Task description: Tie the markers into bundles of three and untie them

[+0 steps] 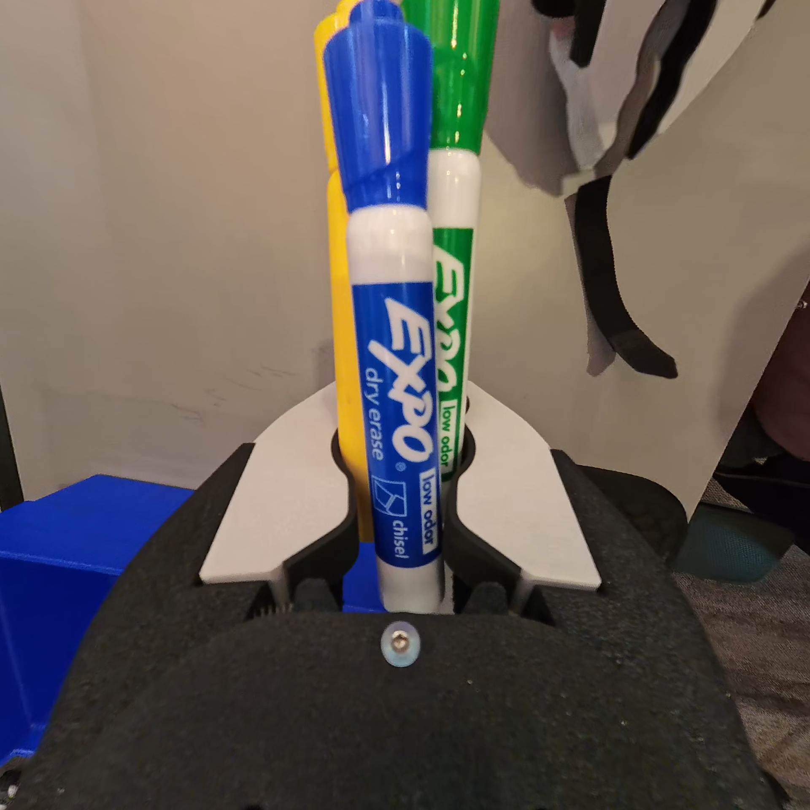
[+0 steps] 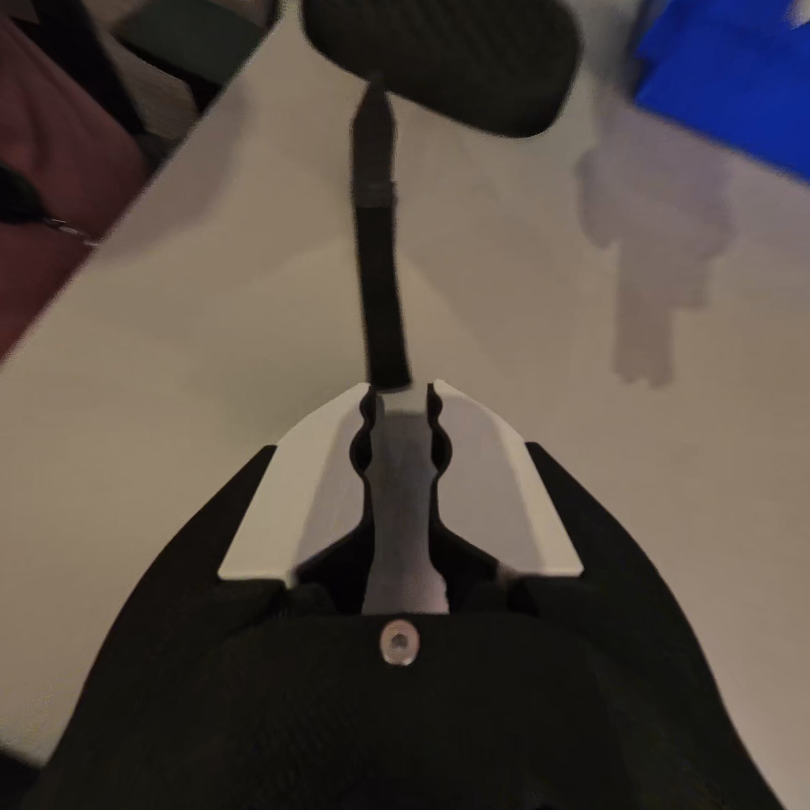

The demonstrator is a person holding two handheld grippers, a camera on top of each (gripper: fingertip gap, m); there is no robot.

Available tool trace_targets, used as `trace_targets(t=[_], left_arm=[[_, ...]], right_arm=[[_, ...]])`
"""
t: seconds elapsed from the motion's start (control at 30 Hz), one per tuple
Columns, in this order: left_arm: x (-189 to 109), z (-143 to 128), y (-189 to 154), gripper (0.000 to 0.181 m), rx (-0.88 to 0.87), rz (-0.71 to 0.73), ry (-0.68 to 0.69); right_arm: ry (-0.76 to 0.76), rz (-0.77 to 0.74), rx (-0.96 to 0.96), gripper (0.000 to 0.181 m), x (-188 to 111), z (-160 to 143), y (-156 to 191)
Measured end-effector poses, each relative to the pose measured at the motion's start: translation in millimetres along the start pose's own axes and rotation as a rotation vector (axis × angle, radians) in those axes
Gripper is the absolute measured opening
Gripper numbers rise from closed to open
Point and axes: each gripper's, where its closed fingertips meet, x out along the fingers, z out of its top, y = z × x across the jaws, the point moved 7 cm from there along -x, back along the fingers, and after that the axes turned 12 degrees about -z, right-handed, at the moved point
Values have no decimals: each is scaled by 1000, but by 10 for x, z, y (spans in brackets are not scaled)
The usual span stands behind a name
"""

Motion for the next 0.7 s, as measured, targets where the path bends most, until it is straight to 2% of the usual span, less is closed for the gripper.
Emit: trace_targets(t=[0.07,0.13,0.2,0.23,0.3,0.33,0.43,0.53,0.6,0.7], left_arm=[[-10,-5,-13,43,-3,3,-5],[-20,-25,-22,44,-9,8,-6],[-30,-42,-40,44,-16,6,-7],[-38,-48,-48,44,-16,12,-7],[-52,-58,-77,44,-19,11,-8],[-59,-62,-90,44,-13,14,-10],[-59,-78,-122,44,-9,11,-18],[-50,-93,-143,44,-8,12,-17],[-56,-101,-162,44,-9,13,-19],[-85,-122,-196,44,-12,18,-18]], right_arm=[[-21,-58,1,24,26,32,-110],[-23,45,84,26,97,44,-113],[37,153,153,25,163,-1,-65],[54,216,179,18,159,-12,1],[62,312,220,15,106,1,157],[51,303,229,21,84,20,205],[-15,252,210,23,19,99,311],[-56,107,128,25,25,192,316],[-101,52,67,30,93,322,382],[-39,3,-34,42,300,374,465]])
